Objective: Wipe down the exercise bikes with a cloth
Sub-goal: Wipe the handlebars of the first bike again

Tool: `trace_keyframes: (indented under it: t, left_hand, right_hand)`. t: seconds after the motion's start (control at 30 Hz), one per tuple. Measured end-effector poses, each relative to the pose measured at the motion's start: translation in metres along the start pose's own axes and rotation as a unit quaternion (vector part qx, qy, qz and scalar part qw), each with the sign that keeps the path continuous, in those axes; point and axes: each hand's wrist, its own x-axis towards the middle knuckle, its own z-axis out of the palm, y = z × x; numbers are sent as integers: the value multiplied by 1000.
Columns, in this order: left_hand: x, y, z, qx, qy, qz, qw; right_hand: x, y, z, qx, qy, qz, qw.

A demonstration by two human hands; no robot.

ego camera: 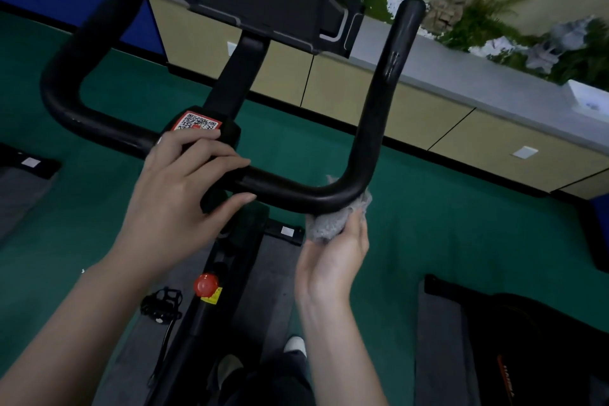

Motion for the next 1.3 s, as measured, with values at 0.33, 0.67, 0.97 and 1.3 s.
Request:
trace_keyframes:
  t: [0.33,0.67,0.97,1.3]
  left_hand:
    - [12,53,23,6,-31,1,999]
    - [13,60,35,-11,-18,-35,999]
    - [13,63,37,-29,-13,-50,998]
    - [16,67,37,-53,-11,-77,996]
  right_hand:
    - [10,-8,-4,-24,-38,11,999]
    - [39,-24,-12,-187,8,-152,970]
    - [40,-35,-14,-278,-6,-230,932]
    - [50,-76,-14,-488,-239,-498,676]
